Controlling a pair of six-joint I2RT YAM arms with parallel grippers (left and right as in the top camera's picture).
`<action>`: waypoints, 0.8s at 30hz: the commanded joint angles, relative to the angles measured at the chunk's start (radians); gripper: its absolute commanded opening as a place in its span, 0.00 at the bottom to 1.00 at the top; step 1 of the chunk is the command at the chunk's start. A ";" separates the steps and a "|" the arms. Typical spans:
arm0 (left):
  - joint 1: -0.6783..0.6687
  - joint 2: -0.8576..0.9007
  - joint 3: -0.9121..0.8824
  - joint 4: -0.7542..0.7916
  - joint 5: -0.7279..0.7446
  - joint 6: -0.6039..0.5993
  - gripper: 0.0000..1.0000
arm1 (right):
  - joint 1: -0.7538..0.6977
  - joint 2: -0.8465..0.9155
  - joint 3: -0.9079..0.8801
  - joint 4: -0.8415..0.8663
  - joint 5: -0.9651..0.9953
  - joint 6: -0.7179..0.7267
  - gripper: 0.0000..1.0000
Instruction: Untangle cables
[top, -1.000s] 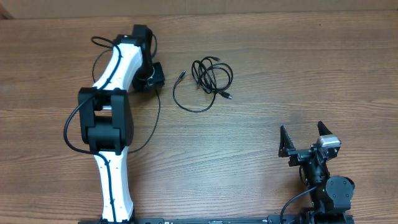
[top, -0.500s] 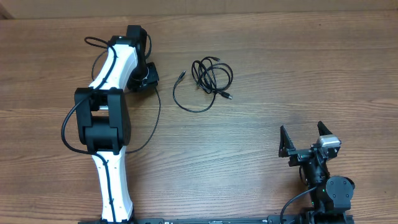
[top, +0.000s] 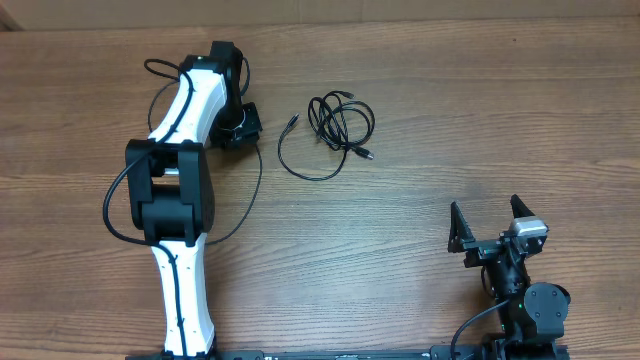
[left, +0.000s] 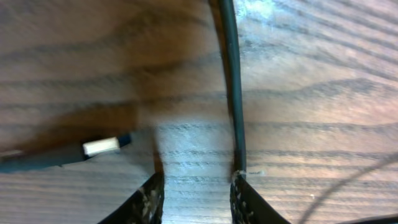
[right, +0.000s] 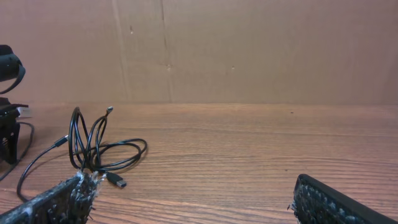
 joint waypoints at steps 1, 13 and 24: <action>0.010 0.024 0.117 -0.055 0.062 0.007 0.39 | -0.002 -0.001 -0.010 0.005 0.005 -0.006 1.00; -0.020 0.028 0.120 -0.043 -0.034 -0.032 0.50 | -0.002 -0.001 -0.010 0.005 0.005 -0.006 1.00; -0.021 0.029 -0.033 0.135 -0.037 -0.058 0.39 | -0.002 -0.001 -0.010 0.005 0.005 -0.006 1.00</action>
